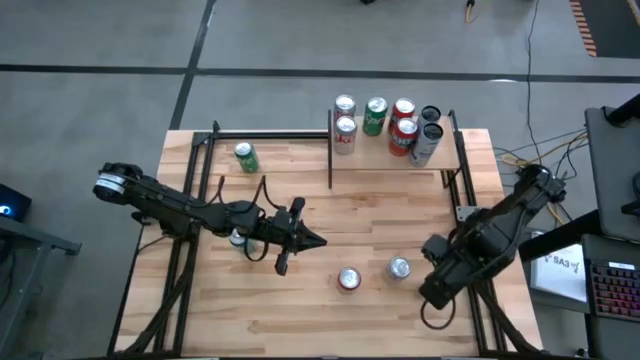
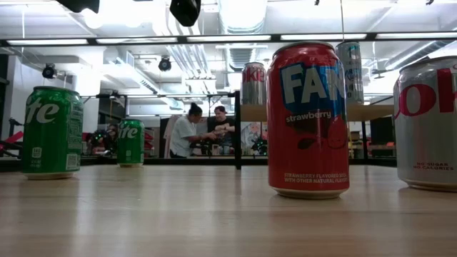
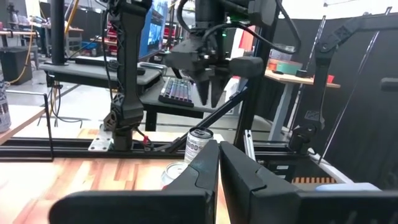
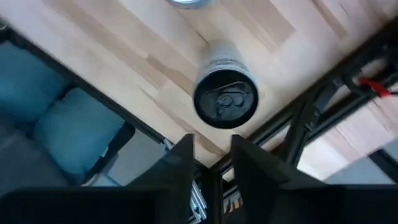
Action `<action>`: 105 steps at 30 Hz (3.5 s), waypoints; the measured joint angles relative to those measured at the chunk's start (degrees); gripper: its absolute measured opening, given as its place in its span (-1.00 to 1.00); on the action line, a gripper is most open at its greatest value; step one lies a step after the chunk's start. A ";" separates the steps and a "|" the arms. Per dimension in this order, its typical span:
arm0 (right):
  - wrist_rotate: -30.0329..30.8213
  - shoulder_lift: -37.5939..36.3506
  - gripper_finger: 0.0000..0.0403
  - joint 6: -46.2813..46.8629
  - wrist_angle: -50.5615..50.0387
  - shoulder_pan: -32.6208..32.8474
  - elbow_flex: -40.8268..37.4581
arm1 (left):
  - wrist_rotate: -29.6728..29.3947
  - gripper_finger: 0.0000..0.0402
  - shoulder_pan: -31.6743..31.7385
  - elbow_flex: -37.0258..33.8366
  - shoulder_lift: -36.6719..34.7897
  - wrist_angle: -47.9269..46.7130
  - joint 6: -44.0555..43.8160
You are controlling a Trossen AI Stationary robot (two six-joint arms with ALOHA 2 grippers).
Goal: Place canned beverage on shelf
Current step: Put the white soda can on the shelf aligned to the right of the other silver soda cans
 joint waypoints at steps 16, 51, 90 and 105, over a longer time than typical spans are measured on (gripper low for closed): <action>-1.06 0.57 0.72 4.84 -0.02 0.00 -1.73 | 0.04 -1.00 0.00 0.00 0.02 0.24 -0.30; -1.41 1.58 0.77 7.40 13.60 0.00 -19.91 | 0.04 -1.00 0.00 0.00 0.07 -0.22 0.64; 35.54 -4.16 0.18 0.87 0.03 -5.58 -8.75 | -8.49 -0.80 0.00 0.02 0.08 -1.87 15.11; 47.89 -0.92 0.18 -38.14 26.25 -17.77 -6.43 | -20.91 0.37 0.11 0.02 0.09 -2.05 23.39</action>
